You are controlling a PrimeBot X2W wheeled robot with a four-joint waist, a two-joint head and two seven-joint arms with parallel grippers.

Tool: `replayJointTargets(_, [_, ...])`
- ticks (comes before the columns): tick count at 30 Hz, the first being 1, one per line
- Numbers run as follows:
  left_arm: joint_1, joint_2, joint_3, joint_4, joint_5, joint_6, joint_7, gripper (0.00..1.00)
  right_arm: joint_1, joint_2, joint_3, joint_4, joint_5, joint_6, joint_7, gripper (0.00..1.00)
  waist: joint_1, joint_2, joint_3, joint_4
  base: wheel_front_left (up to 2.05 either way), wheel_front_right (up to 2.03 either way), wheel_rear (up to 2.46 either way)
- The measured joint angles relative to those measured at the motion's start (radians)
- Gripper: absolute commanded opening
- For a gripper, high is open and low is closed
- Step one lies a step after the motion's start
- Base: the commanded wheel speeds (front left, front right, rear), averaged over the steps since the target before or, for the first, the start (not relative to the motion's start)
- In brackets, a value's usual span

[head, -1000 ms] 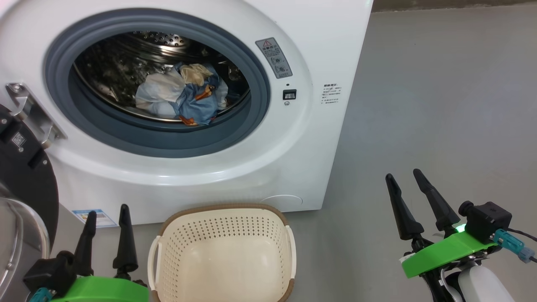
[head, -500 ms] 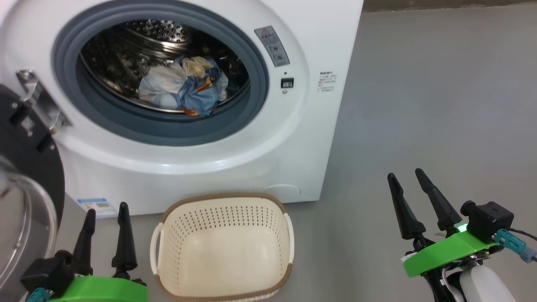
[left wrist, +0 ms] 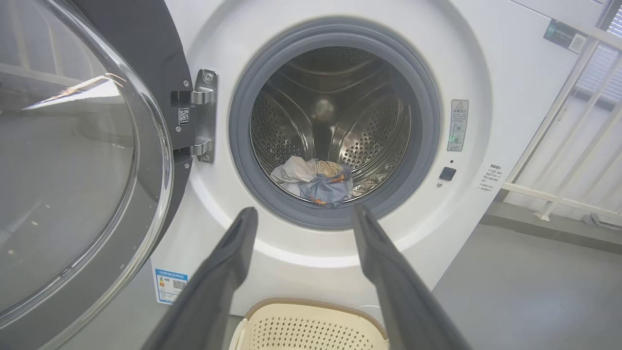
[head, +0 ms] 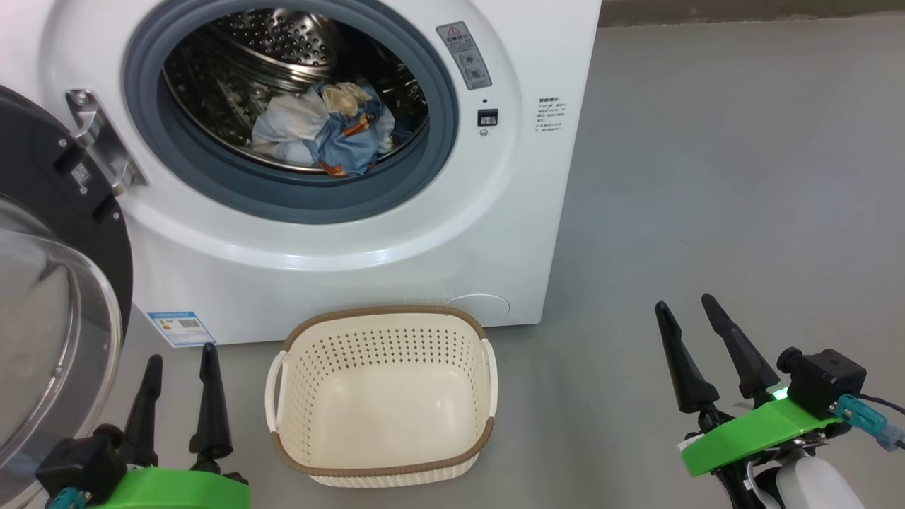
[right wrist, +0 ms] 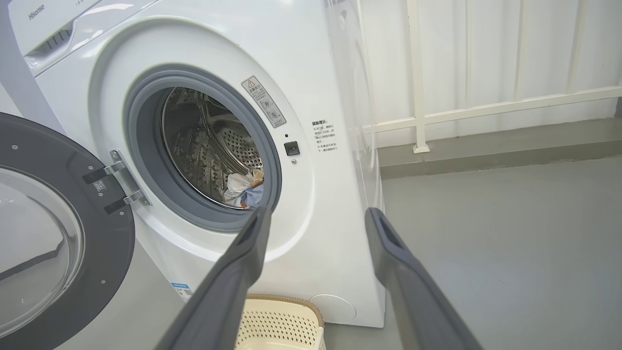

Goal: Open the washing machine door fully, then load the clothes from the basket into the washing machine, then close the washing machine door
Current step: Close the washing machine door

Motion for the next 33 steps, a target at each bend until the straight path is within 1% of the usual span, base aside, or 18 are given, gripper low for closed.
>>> replayJointTargets(22, [0.015,-0.003,-0.001,-0.005,0.000,0.000,0.000,1.00,0.003,-0.003,0.000,0.001,0.000,0.000,0.000,1.00,0.0000,0.0000,-0.010,0.022,0.00,0.00,0.00])
replayJointTargets(27, [0.015,-0.003,-0.003,-0.005,0.000,0.001,0.000,1.00,0.004,-0.002,0.005,0.001,0.000,0.000,0.000,1.00,0.0000,0.0000,-0.012,0.048,0.00,0.00,0.00])
replayJointTargets(29, [0.015,-0.003,-0.003,-0.005,0.000,0.003,0.000,1.00,0.004,-0.002,0.010,0.001,0.000,0.000,0.000,1.00,0.0000,0.0000,-0.016,0.072,0.00,0.00,0.00])
replayJointTargets(33, [0.015,-0.004,-0.006,-0.006,0.010,0.020,0.000,1.00,0.006,-0.002,0.017,0.002,0.007,0.000,0.000,1.00,0.0001,0.0000,-0.022,0.110,0.00,0.00,0.00])
